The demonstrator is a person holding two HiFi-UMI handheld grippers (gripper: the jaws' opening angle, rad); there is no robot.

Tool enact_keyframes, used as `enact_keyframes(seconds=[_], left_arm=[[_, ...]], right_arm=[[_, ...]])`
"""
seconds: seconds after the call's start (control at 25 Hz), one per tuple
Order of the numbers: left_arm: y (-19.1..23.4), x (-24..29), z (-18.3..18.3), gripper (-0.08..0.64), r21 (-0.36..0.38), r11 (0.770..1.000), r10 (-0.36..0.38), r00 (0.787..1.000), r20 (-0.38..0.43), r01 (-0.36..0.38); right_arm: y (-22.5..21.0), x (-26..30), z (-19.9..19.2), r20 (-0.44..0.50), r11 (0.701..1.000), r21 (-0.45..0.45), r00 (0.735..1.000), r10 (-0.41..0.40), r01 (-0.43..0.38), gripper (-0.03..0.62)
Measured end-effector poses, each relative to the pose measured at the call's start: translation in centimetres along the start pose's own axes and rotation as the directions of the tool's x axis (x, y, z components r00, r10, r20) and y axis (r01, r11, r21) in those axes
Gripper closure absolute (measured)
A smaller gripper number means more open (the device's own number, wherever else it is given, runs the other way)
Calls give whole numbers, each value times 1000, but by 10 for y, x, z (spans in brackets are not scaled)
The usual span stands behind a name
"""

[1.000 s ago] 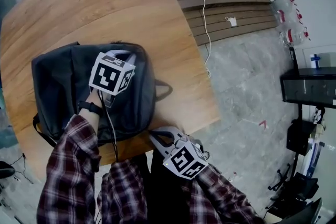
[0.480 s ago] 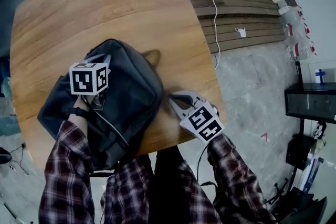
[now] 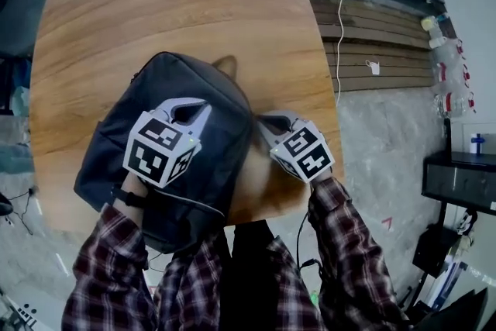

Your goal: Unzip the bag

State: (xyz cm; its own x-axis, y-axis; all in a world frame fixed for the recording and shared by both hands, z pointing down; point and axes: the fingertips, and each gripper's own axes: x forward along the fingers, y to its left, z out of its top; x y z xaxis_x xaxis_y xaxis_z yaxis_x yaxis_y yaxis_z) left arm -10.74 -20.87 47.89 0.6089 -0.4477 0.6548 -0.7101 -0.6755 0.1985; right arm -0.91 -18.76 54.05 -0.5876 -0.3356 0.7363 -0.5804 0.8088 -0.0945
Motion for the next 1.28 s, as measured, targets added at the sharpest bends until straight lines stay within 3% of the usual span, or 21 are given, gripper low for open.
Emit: enact_keyframes(seconds=[0.08, 0.12, 0.2, 0.36, 0.72, 1.28], left_arm=[[-32, 20, 4, 552, 70, 992, -105, 993, -51, 109], [-40, 30, 3, 552, 94, 987, -124, 989, -79, 132], [-42, 48, -3, 552, 114, 984, -125, 985, -122, 139], [-43, 62, -9, 552, 85, 984, -142, 980, -142, 155], [-37, 75, -6, 552, 56, 988, -131, 980, -153, 141], [-12, 93, 15, 552, 30, 997, -66, 989, -134, 71]], right_arm=[[1, 1, 0, 6, 1000, 17, 1000, -4, 4, 577], [2, 0, 1, 12, 1000, 26, 1000, -7, 7, 577], [7, -1, 5, 23, 999, 45, 1000, -13, 12, 577], [16, -9, 0, 31, 995, 94, 999, -38, 35, 577], [66, -34, -27, 61, 984, 180, 998, -18, 7, 578], [174, -46, -42, 90, 961, 252, 991, 95, -115, 577]])
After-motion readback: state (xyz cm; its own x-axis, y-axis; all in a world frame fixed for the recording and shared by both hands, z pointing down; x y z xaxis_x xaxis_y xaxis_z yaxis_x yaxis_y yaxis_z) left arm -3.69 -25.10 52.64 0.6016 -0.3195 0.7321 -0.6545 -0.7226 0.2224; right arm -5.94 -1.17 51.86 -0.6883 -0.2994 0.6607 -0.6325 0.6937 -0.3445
